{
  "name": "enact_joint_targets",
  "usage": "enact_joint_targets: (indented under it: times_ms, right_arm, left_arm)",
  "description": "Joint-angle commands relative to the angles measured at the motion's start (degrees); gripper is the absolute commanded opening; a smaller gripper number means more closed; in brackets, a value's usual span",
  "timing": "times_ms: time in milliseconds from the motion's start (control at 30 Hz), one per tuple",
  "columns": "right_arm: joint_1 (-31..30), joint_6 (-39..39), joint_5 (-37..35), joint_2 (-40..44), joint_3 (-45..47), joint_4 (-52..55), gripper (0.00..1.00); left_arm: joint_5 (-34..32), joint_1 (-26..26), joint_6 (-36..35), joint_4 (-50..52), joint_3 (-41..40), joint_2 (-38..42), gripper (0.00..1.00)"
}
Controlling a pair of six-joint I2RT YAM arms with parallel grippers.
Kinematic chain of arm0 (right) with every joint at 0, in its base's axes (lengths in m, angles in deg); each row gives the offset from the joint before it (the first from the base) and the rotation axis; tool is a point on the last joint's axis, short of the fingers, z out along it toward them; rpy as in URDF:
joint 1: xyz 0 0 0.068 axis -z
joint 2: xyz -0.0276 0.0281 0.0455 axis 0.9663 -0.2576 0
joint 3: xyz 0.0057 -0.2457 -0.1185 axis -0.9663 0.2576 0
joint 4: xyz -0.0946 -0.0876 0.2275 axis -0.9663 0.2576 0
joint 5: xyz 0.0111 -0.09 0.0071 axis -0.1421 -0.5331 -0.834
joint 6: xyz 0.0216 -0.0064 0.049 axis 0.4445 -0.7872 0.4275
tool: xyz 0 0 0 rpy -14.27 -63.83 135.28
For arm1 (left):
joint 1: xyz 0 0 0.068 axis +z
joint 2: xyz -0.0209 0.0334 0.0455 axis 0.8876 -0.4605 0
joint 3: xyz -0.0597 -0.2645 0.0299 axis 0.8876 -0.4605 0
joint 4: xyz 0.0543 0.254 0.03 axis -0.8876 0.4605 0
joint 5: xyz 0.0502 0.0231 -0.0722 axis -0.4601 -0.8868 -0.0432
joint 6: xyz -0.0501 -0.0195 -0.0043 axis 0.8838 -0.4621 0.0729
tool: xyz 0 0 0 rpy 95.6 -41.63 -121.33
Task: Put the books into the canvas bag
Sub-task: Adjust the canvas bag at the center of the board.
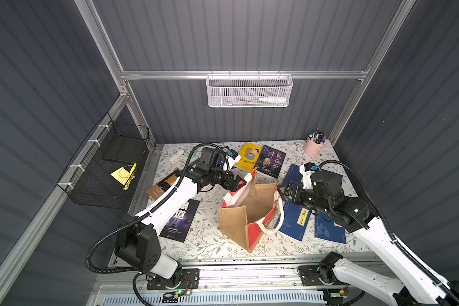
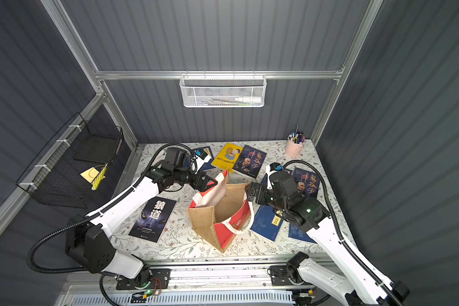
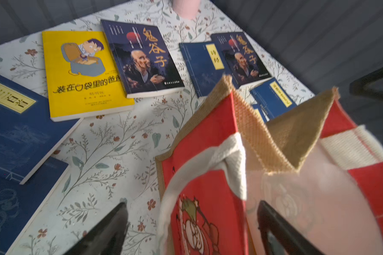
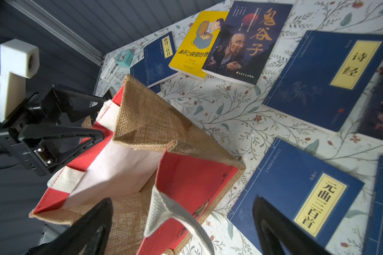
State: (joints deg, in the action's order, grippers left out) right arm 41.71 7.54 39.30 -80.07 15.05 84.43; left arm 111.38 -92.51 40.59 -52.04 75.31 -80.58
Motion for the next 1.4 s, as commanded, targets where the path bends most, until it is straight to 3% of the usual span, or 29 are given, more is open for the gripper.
enact_joint_targets:
  times_ms: [0, 133, 200, 400, 533, 667, 800, 900, 1133, 1367]
  right_arm:
    - [-0.32, 2.39, 5.21, -1.78, 0.98, 1.88, 0.98]
    - [-0.82, 2.62, 9.96, -4.64, 1.21, -0.72, 0.97]
    - [-0.91, 2.16, 10.45, -5.90, -0.02, -1.31, 0.98]
    - [-0.80, -2.16, 6.10, -8.31, -8.14, 1.59, 0.99]
    - [-0.69, -4.44, 5.28, -10.73, -12.82, 4.61, 0.99]
    - [-1.34, -4.19, 4.96, -11.82, -14.05, 6.08, 0.96]
    - [-8.84, -4.26, -1.76, -13.70, -15.66, 7.92, 0.94]
    - [-16.45, -4.47, -6.85, -18.01, -19.66, 9.15, 0.93]
    - [-32.20, -6.70, -14.55, -28.38, -31.13, 10.19, 0.90]
    - [-38.74, -4.93, -10.30, -36.79, -32.81, 4.22, 0.89]
  left_arm:
    - [-2.23, -0.45, 0.91, 4.81, 3.57, -1.92, 0.61]
    - [-10.61, -0.39, 6.84, 5.30, 8.56, -3.39, 0.12]
    - [-14.88, -0.38, 10.37, 3.80, 9.45, -3.36, 0.00]
    - [-28.87, 0.68, 28.44, -1.84, 7.53, -1.31, 0.00]
    - [-27.70, 1.54, 39.85, -6.47, 2.67, -1.83, 0.00]
    - [-25.13, 1.54, 42.06, -7.33, 2.83, -3.17, 0.00]
    - [-26.41, 1.70, 36.11, -1.08, 8.62, -3.19, 0.39]
    - [-27.93, 2.68, 31.54, 5.45, 13.26, -2.47, 0.55]
    - [-32.31, 8.31, 25.99, 17.11, 16.92, 3.03, 0.74]
    - [-36.54, 15.20, 21.00, 27.27, 12.80, 5.27, 0.89]
